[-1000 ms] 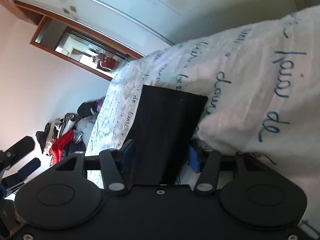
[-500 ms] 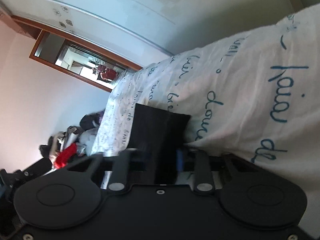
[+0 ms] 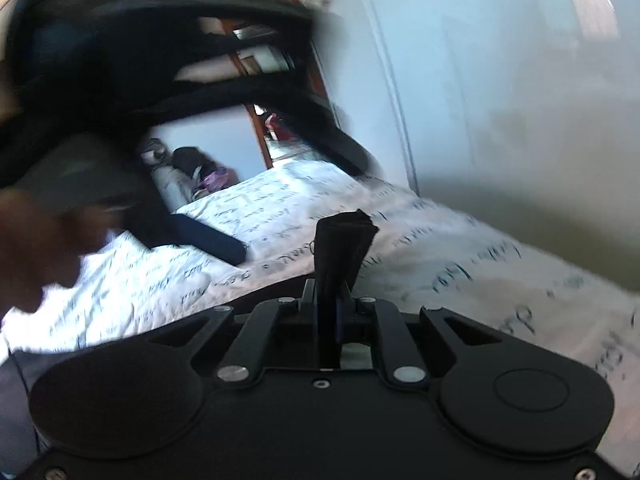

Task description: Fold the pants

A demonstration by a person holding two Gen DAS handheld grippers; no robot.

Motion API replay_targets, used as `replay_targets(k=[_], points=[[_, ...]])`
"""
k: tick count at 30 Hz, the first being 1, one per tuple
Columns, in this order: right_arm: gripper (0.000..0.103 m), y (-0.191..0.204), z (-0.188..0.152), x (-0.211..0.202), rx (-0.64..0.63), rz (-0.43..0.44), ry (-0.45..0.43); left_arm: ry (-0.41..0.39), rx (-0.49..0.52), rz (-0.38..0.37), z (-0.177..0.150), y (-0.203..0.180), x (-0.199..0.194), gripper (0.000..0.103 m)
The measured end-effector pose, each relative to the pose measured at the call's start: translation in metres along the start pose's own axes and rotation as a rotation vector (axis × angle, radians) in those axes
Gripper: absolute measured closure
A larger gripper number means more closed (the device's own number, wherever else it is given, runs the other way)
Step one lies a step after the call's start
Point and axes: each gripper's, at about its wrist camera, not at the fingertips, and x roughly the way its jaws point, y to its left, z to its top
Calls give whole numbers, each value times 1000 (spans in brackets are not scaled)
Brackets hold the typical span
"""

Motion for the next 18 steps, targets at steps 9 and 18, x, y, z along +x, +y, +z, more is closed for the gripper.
replay_targets(k=[9, 18], points=[[91, 4, 2, -10, -67, 40, 7, 60, 39, 94, -7, 15, 26, 95], [19, -27, 8, -35, 254, 297, 53, -128, 3, 201, -58, 77, -57, 95]])
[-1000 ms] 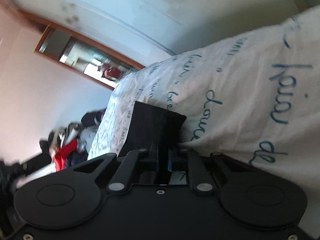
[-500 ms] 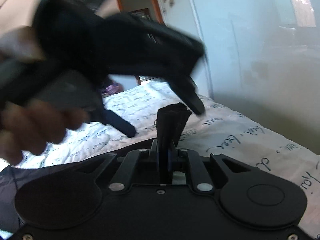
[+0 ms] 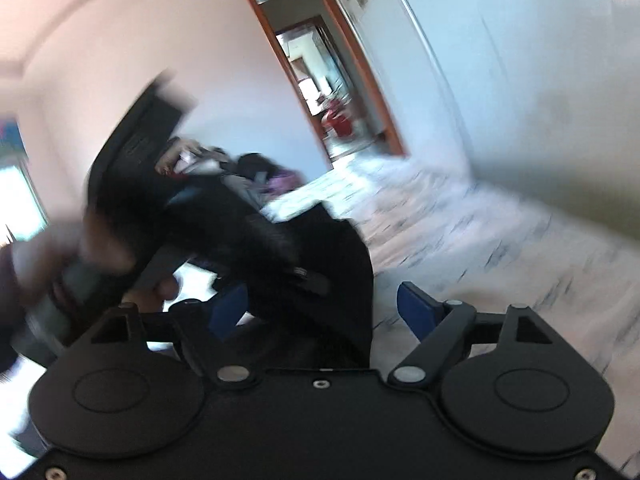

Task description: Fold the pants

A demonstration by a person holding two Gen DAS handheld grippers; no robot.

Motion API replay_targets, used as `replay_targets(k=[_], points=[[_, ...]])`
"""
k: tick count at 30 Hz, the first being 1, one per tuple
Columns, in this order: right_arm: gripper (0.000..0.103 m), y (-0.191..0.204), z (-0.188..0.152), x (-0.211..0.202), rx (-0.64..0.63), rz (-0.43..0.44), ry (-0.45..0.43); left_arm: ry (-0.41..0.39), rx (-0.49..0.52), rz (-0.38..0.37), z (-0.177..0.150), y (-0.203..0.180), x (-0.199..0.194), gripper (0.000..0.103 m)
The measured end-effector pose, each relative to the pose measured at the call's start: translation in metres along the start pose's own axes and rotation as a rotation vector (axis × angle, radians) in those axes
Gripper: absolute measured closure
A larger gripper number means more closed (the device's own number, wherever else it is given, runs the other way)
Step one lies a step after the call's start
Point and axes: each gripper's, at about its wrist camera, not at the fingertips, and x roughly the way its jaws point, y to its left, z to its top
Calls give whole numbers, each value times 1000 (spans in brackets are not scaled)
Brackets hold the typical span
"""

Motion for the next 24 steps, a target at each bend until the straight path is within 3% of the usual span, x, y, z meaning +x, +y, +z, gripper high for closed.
replay_targets(k=[5, 7, 10, 13, 15, 17, 20, 22, 24], points=[[18, 1, -7, -2, 59, 18, 60, -65, -194, 13, -45, 93, -76, 95], [18, 7, -12, 3, 55, 46, 90, -89, -269, 56, -71, 134, -101, 95], [18, 25, -18, 14, 43, 104, 147, -64, -420, 159, -115, 200, -120, 96], [18, 41, -23, 30, 120, 231, 227, 10, -511, 222, -161, 245, -117, 97], [18, 50, -29, 47, 211, 326, 272, 20, -557, 207, -181, 261, -115, 96], [18, 60, -37, 72, 353, 417, 355, -20, -581, 172, -190, 265, -119, 96], [17, 85, -55, 97, 527, 503, 471, -44, -540, 170, -191, 260, -119, 96], [16, 100, -66, 114, 550, 490, 514, -59, -518, 163, -194, 261, -118, 96], [15, 116, -78, 122, 467, 359, 549, -74, -517, 141, -198, 262, -117, 96]])
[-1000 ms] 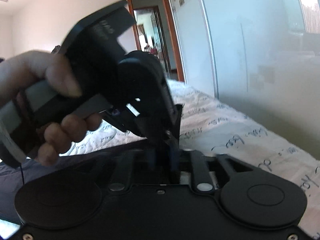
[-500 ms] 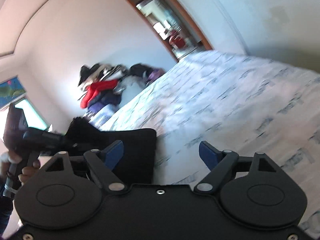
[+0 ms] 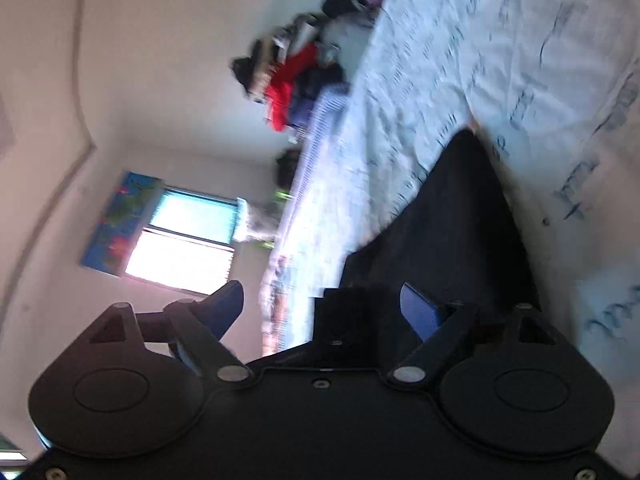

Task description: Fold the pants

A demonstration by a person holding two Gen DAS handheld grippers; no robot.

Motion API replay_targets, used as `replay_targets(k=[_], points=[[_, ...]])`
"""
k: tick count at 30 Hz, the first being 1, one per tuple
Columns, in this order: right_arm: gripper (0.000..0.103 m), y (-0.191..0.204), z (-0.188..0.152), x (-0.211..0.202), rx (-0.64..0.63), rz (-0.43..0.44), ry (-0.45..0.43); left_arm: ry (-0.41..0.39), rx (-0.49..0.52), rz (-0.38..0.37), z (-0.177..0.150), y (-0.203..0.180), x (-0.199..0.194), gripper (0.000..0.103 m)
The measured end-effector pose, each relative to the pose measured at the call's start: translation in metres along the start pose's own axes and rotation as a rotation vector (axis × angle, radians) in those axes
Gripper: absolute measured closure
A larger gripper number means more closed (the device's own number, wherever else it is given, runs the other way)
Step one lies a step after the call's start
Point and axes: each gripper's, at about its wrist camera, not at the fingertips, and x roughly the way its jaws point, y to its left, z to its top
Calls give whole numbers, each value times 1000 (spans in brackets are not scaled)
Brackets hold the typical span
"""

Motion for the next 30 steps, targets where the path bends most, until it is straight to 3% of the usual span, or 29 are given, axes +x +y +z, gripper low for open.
replay_targets(k=[1, 2, 5, 10, 13, 16, 18, 19, 20, 22, 24, 28, 30], points=[[16, 1, -6, 4, -16, -107, 3, -1, -2, -17, -3, 5, 1, 96], [17, 1, -9, 7, -35, -135, 7, -3, -5, -30, -4, 9, 2, 96], [14, 17, -12, 2, -49, -136, -3, -12, -18, -61, -5, 15, -5, 96], [13, 45, -15, 4, -61, -44, 15, -67, 16, -68, -8, 22, -31, 95], [9, 41, -22, 17, -145, -117, 51, 4, -19, -49, -11, 44, -16, 91], [11, 27, -22, 35, -162, -179, 89, 34, -171, -192, -11, 70, -21, 76], [9, 33, -22, 33, -173, -185, 92, 18, -252, -274, -9, 84, -37, 51], [10, 34, -21, 33, -179, -195, 98, -21, -274, -290, -9, 90, -47, 32], [10, 34, -20, 33, -173, -199, 99, -59, -290, -285, -10, 96, -58, 22], [9, 38, -19, 30, -125, -187, 84, -104, -303, -253, -13, 105, -75, 21], [9, 49, -21, 34, -109, -84, 93, -122, -312, -242, -16, 112, -83, 21], [8, 56, -31, 67, -64, 51, 193, -125, -311, -224, -27, 114, -89, 23], [10, 34, -38, 88, 1, -13, 266, -137, -300, -169, -35, 115, -94, 25]])
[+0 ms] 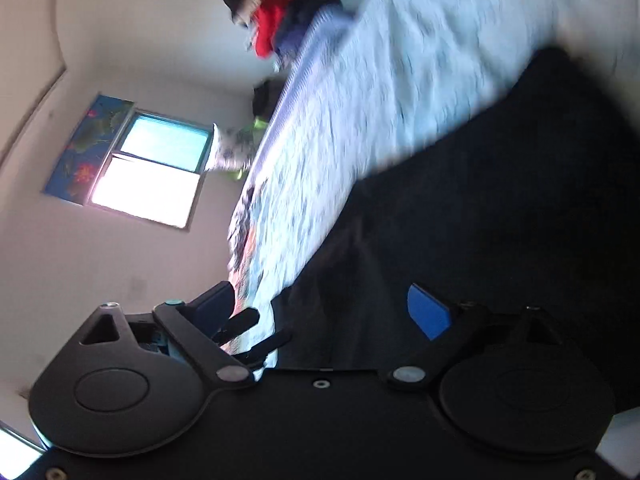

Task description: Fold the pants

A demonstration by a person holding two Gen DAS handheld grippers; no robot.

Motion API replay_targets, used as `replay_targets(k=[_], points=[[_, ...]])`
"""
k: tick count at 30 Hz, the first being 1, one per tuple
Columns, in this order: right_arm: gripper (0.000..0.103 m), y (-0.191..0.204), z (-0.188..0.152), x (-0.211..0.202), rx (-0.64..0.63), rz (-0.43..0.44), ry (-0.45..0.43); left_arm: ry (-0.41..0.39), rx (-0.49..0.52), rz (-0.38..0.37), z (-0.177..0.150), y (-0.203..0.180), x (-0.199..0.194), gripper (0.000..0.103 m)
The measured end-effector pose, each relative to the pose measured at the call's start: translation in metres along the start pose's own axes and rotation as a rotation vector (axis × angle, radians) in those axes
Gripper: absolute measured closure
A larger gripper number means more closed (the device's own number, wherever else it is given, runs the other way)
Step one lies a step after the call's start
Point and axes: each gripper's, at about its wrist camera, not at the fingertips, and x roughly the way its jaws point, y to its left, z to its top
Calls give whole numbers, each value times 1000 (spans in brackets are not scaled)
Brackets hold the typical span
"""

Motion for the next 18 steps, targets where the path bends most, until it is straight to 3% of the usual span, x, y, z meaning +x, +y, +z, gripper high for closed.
replay_targets(k=[1, 2, 3, 4, 5, 8, 12, 13, 14, 15, 16, 18], points=[[37, -4, -2, 0, -16, -49, -19, -17, -3, 14, -5, 4, -7, 25], [42, -2, -1, -2, -5, -85, -23, -41, -8, 25, -9, 10, -17, 24], [33, 2, 0, -3, 22, -79, -22, -64, -14, 40, -15, 15, -26, 24], [13, 10, 1, -3, 36, -64, -33, -84, -22, 63, -19, 22, -35, 24], [7, 22, 1, -1, 19, -24, -43, -102, -36, 96, -21, 30, -43, 24], [5, 55, 5, 32, -41, 131, 6, -149, -100, 163, -30, 48, -61, 24], [5, 70, 13, 106, 13, 202, 98, -194, -132, 205, -39, 61, -83, 24], [5, 70, 12, 121, 5, 180, 114, -206, -115, 224, -42, 60, -89, 24], [5, 66, 12, 136, -15, 107, 129, -220, -95, 248, -44, 61, -94, 24], [12, 61, 10, 148, -43, -2, 139, -230, -78, 274, -47, 61, -99, 24], [33, 64, 7, 148, -112, -72, 108, -237, -61, 298, -50, 61, -104, 24], [28, 77, 3, 148, -182, -87, 146, -246, -42, 323, -54, 63, -110, 24]])
